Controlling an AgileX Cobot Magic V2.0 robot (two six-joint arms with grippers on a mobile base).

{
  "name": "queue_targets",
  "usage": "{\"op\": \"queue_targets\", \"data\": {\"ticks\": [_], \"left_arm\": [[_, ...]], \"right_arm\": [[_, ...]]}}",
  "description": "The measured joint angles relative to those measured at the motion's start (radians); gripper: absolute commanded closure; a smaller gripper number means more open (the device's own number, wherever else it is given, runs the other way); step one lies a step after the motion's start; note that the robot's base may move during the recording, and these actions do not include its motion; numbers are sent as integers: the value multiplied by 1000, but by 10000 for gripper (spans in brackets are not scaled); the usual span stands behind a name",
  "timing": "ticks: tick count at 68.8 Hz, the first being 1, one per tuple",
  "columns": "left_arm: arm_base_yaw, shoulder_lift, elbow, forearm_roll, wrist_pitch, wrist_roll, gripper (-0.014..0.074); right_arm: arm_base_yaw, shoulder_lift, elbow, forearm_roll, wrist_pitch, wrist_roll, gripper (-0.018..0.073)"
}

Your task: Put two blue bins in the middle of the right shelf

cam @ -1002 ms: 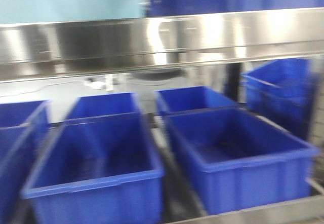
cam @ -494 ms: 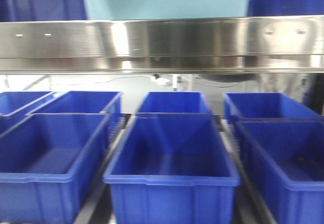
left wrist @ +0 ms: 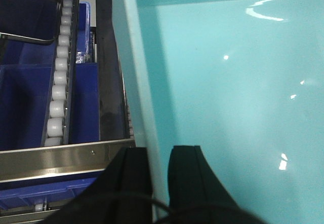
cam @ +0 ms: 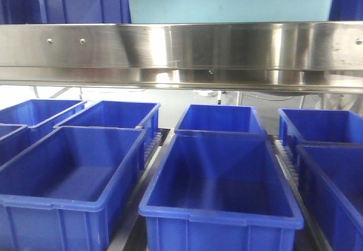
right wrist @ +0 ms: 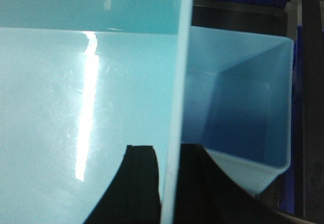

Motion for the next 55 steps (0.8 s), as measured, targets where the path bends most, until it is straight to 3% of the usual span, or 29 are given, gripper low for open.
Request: {"op": "queue_targets", "data": {"ticks": [55], "left_arm": [[0, 0, 0, 0, 0, 0, 708]], "right_arm": [[0, 0, 0, 0, 0, 0, 712]]}}
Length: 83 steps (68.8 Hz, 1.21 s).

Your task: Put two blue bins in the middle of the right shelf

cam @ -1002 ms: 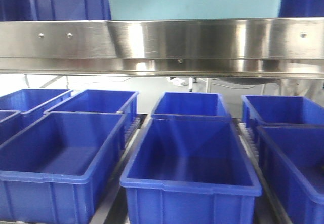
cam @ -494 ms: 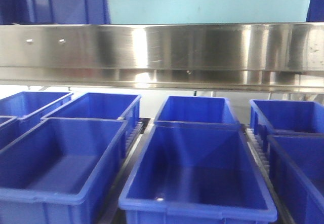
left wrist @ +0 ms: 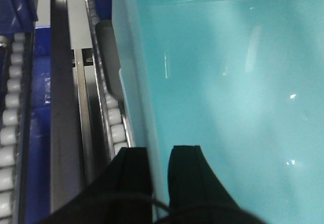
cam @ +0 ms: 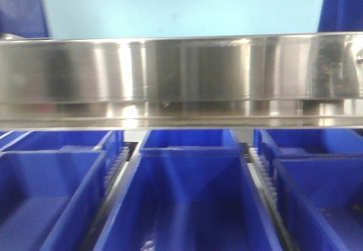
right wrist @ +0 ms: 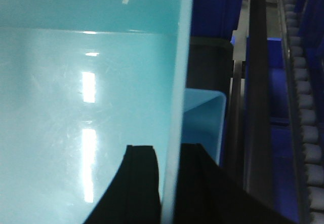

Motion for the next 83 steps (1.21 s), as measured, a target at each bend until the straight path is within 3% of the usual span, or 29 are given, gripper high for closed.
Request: {"op": "queue_targets", "data": {"ticks": [83], "left_arm": [[0, 0, 0, 0, 0, 0, 708]], "right_arm": [[0, 0, 0, 0, 0, 0, 712]]}}
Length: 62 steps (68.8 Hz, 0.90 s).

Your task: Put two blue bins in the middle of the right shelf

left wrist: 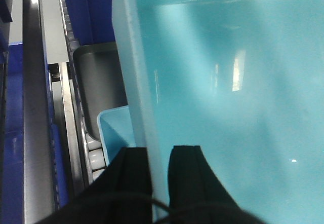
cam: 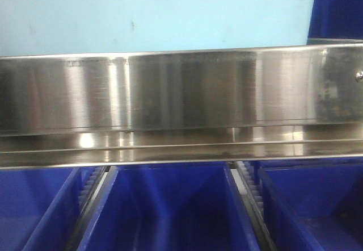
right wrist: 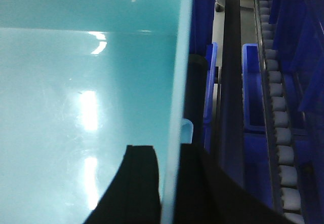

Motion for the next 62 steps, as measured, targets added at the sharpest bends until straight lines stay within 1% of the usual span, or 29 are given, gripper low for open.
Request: {"op": "queue_targets", "data": {"ticks": [62], "left_arm": [[0, 0, 0, 0, 0, 0, 708]], "right_arm": [[0, 0, 0, 0, -10, 0, 712]]}}
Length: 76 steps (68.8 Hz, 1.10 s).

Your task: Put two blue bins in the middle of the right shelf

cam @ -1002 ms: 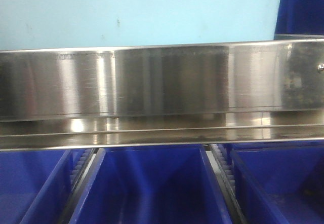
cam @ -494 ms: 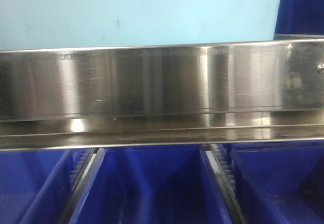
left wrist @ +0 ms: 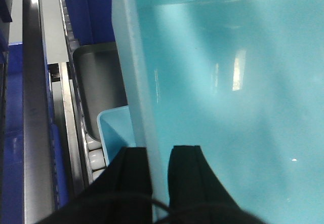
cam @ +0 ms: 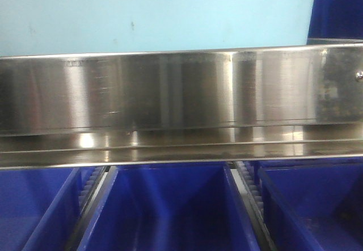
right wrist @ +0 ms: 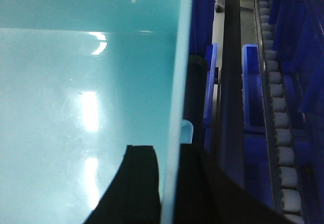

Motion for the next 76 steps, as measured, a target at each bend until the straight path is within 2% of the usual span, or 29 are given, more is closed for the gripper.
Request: {"op": "queue_targets", "data": {"ticks": [15, 37, 51, 76], "left_arm": [[0, 0, 0, 4, -2, 0, 708], [0, 37, 10, 32, 17, 0, 708], [0, 53, 90, 70, 19, 0, 708], [0, 53, 199, 61, -1, 0, 708]], "right_arm": [[0, 0, 0, 2, -30, 0, 712], [0, 46, 0, 22, 39, 0, 712], [0, 99, 10, 35, 48, 0, 712], [0, 121, 21, 32, 63, 0, 712]]}}
